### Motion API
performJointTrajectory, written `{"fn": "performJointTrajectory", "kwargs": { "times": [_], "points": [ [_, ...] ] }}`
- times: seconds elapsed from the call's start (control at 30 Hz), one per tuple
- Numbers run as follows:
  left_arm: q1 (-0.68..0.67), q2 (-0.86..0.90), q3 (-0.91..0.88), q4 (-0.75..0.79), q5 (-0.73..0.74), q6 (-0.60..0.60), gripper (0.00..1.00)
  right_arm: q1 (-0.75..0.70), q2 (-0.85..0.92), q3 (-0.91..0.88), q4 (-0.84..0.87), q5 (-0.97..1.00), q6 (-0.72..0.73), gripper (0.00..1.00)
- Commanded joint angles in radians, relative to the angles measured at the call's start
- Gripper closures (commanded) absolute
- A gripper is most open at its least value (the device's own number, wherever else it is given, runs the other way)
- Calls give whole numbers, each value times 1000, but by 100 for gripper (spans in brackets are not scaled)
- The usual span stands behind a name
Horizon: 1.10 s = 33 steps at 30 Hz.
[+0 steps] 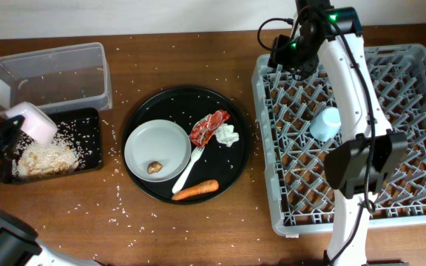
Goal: Sort waste into correct bins and load items into the dishwasher rack
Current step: 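Carry the pink bowl left and tip rice onto the black tray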
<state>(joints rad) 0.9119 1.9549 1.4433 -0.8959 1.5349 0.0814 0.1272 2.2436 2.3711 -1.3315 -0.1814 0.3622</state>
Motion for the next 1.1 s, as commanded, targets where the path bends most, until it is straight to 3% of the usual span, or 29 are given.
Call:
{"fn": "performJointTrajectory", "kwargs": {
  "times": [0.0, 0.07, 0.1, 0.17, 0.23, 0.27, 0.3, 0.33, 0.37, 0.43, 0.47, 0.5, 0.53, 0.57, 0.63, 0.77, 0.87, 0.9, 0.97, 1.03, 1.07],
  "points": [
    [-32, 0, -1, -21, 40, 2, 100, 5, -10, 10, 0, 13, -13, 40],
    [-45, -7, -1, 7, 8, 65, 100, 5, -10, 10, -1, 14, -18, 40],
    [-45, 0, -2, 29, -55, 19, 100, 5, -10, 10, 0, 14, -18, 39],
    [-47, 24, -2, -1, 40, -68, 100, 4, -10, 10, -1, 18, -20, 39],
    [-53, 23, -2, -8, 39, -75, 100, 4, -10, 10, -1, 24, -34, 40],
    [-53, 24, -2, 23, -2, -47, 100, 4, -10, 10, -1, 25, -34, 39],
    [-49, 25, -2, 40, -130, -75, 100, 4, -10, 10, 0, 25, -34, 39],
    [-50, 25, -2, 11, -152, -127, 100, 4, -10, 10, -1, 25, -34, 39],
    [-64, 25, -2, -7, 32, -68, 100, 4, -10, 10, -4, 26, -34, 39],
    [-90, 13, 7, -16, 39, -68, 100, 4, -10, 10, -5, 37, -35, 39],
    [-98, 10, 8, 27, 5, -55, 100, 4, -10, 10, -4, 36, -37, 39],
    [-103, 10, 11, 66, -203, -84, 100, 4, -10, 10, -4, 36, -37, 39],
    [-107, 10, 11, 63, -289, -116, 100, 4, -10, 10, -5, 36, -37, 39],
    [-113, 10, 11, 59, -299, -111, 100, 4, -10, 10, -7, 36, -37, 39],
    [-130, 8, 11, 66, -275, -89, 100, 4, -10, 10, -11, 36, -37, 39],
    [-138, 4, 18, 76, -135, -163, 100, 3, -10, 10, -13, 36, -37, 39],
    [-140, -18, 42, 43, -614, -234, 100, 3, -10, 10, -15, 36, -37, 40],
    [-140, -23, 42, 31, -661, -238, 99, 3, -10, 10, -17, 36, -37, 39],
    [-142, -37, 42, 39, -548, -171, 100, 3, -10, 10, -19, 37, -38, 39],
    [-145, -46, 43, 93, -233, -62, 100, 3, -10, 10, -17, 36, -38, 39],
    [-145, -46, 43, 147, 40, 4, 100, 3, -10, 10, -17, 37, -38, 39]
  ]
}}
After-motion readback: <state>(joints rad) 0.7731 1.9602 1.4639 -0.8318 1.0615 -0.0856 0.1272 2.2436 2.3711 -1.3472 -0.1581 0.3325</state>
